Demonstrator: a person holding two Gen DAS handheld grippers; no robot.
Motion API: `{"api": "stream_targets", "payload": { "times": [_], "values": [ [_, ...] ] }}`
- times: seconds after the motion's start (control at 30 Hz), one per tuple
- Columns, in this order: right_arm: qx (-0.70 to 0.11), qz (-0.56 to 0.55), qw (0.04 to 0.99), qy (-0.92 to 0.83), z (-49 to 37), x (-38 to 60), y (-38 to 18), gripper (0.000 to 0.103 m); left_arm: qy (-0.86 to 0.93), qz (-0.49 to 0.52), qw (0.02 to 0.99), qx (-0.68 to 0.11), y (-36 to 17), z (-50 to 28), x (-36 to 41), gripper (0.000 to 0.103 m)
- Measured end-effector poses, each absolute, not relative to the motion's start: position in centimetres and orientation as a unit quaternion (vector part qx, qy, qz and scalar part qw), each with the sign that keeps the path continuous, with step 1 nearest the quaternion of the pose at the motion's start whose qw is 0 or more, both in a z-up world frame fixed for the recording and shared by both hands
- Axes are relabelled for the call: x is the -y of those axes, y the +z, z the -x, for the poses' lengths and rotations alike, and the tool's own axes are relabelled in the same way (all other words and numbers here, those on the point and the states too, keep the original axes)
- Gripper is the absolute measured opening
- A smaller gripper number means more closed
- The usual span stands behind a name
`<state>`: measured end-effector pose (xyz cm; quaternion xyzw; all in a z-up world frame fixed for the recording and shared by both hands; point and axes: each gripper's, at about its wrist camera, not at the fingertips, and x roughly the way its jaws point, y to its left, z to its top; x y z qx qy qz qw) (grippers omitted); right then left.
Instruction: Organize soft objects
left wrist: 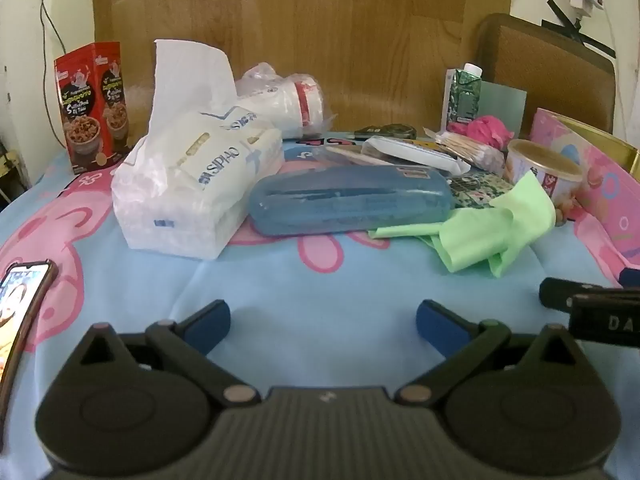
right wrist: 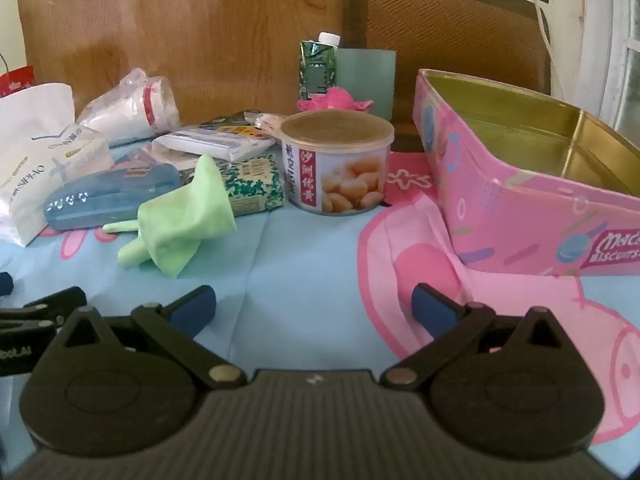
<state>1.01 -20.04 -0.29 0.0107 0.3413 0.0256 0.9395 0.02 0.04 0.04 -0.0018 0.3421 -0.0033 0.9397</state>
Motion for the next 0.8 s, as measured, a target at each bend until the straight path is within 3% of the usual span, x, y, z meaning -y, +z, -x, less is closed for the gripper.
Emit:
{"api": "stream_targets", "payload": {
  "times": [0.6, 0.8],
  "values": [
    [-0.271, -0.047, 0.96, 0.053, 2.8, 20.3, 0.2, 0.103, -0.007, -0.026, 0.954, -0.298, 1.2, 1.3, -0.4, 0.103],
    [-0.255, 0.002, 0.965, 0.061, 3.2, 18.4, 0.6, 0.103, 0.008, -0.034, 0.952, -0.305, 0.5, 0.7, -0.4, 0.103]
  ]
}}
